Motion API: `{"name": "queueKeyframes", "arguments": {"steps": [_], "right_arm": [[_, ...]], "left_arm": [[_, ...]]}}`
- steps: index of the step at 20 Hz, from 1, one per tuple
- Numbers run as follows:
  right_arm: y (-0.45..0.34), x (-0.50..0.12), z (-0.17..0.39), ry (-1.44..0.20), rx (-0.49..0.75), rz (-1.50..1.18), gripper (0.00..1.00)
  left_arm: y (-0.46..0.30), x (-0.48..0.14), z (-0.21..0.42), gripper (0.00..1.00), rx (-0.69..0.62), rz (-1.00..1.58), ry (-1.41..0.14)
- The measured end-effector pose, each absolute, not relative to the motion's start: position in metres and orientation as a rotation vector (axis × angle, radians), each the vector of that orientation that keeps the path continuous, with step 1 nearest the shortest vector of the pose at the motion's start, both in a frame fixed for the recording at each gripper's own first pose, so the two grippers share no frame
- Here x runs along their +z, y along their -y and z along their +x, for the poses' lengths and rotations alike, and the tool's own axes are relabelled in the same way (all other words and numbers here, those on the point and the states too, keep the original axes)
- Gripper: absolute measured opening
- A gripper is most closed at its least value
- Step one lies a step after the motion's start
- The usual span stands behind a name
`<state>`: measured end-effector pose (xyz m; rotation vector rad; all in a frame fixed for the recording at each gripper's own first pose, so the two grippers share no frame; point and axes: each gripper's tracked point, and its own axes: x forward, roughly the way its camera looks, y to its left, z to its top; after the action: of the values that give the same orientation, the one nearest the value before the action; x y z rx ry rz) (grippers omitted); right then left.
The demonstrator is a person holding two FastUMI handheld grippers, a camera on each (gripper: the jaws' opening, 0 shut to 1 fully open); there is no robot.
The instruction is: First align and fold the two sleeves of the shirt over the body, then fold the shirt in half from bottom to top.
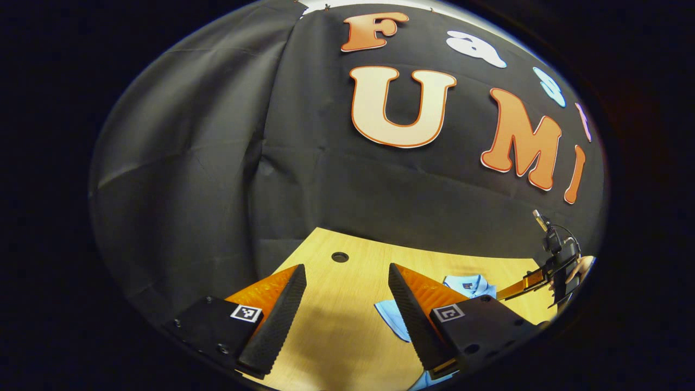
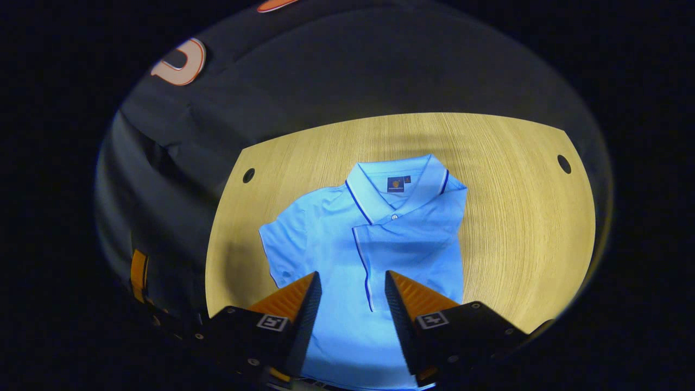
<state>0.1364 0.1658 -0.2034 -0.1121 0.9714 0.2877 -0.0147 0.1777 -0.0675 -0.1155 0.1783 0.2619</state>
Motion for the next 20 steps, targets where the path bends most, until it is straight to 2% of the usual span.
{"name": "queueKeyframes", "arguments": {"steps": [1,2,3,7,12,20], "right_arm": [[-0.164,-0.201,0.134,-0.960,0.291,-0.117,0.72],[-0.162,-0.199,0.132,-0.952,0.286,-0.119,0.94],[-0.156,-0.196,0.131,-0.940,0.272,-0.118,0.99],[-0.140,-0.173,0.128,-0.879,0.252,-0.068,0.99],[-0.099,-0.145,0.123,-0.809,0.219,-0.080,0.99],[-0.028,-0.135,0.103,-0.819,0.173,0.020,0.98]], "left_arm": [[-0.174,-0.071,-0.013,0.99,0.255,-0.123,-0.189],[-0.170,-0.074,-0.012,0.99,0.249,-0.129,-0.201],[-0.166,-0.077,-0.009,0.99,0.243,-0.134,-0.215],[-0.155,-0.099,0.000,1.00,0.257,-0.144,-0.316],[-0.130,-0.118,0.037,0.99,0.191,-0.184,-0.438],[-0.104,-0.142,0.099,1.00,0.144,-0.211,-0.643]]}}
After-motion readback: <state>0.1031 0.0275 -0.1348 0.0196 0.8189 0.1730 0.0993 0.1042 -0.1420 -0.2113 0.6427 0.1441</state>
